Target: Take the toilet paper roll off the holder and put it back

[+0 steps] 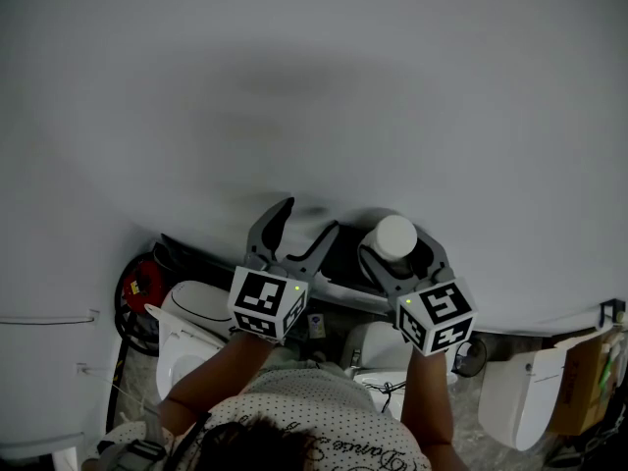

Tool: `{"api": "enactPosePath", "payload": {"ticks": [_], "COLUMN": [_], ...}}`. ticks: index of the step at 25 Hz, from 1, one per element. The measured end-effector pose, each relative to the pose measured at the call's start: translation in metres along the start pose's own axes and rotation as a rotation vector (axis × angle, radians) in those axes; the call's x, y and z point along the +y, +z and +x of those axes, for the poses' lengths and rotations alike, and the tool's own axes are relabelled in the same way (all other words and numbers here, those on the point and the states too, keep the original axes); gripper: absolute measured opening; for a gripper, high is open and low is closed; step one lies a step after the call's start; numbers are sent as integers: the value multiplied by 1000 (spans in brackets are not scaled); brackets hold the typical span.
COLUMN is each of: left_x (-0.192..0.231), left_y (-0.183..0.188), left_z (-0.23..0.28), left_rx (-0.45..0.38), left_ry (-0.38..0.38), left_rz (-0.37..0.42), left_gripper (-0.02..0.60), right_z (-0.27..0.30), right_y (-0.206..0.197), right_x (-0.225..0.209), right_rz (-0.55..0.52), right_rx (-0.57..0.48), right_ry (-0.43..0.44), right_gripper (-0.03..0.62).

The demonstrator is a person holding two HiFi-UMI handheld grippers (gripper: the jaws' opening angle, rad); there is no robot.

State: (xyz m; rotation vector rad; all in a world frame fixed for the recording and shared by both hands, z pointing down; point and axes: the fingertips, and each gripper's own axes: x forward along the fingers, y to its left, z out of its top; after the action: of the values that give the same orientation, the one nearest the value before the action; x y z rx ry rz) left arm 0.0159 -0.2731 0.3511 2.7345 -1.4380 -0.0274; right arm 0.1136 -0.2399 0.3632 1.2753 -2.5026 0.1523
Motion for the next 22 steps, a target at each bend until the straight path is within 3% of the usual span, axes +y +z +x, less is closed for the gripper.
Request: {"api": "enactPosePath", "payload": {"ticks": [22], "left_x": [-1], "left_y": [0], "left_z": [1], "left_rx": [-1], "left_ry": [-10], "left_rz": [7], "left_gripper": [311], "right_z": [-18], "right_y": [51], "right_x": [-11], "right_rz": [-53], "right_rx": [-75], "right_ry": [-30], "right_gripper": [301]}}
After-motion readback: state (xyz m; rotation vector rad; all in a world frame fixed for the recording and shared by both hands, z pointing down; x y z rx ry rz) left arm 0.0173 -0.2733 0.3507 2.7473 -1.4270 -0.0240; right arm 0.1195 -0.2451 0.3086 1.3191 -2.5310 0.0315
